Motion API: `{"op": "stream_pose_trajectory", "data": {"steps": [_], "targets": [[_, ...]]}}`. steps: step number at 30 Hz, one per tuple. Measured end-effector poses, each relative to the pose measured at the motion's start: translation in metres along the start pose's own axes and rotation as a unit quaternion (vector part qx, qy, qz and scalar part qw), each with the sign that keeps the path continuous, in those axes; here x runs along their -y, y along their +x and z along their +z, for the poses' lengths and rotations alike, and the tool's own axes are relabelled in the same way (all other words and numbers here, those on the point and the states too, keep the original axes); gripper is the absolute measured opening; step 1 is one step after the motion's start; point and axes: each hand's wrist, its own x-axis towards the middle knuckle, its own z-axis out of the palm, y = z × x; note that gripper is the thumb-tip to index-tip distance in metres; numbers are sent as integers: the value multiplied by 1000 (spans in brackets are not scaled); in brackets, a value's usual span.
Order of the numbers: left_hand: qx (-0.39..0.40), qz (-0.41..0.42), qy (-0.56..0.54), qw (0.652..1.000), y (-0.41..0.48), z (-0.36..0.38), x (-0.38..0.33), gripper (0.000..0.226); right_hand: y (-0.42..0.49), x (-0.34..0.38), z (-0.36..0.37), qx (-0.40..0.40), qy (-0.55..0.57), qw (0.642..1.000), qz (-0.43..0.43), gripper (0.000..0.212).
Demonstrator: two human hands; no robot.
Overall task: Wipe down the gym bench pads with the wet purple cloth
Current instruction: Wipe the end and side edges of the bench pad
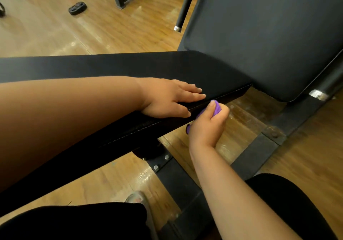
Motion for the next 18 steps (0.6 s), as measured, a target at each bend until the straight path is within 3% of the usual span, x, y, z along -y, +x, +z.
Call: {"op": "stream_pose_trajectory", "data": {"steps": [5, 11, 15, 18], "targets": [[7, 14, -8, 1000, 1, 1, 2, 80, 15, 1, 7, -39, 15, 999, -6, 10], [1, 14, -5, 1000, 1, 2, 2, 63, 9, 1, 9, -63, 17, 997, 47, 12], [3, 16, -7, 1000, 1, 2, 2, 63, 39, 4, 11, -87, 52, 984, 144, 20], [1, 16, -7, 1000, 2, 2, 2, 63, 13, -3, 11, -53, 51, 992, 98, 13]]}}
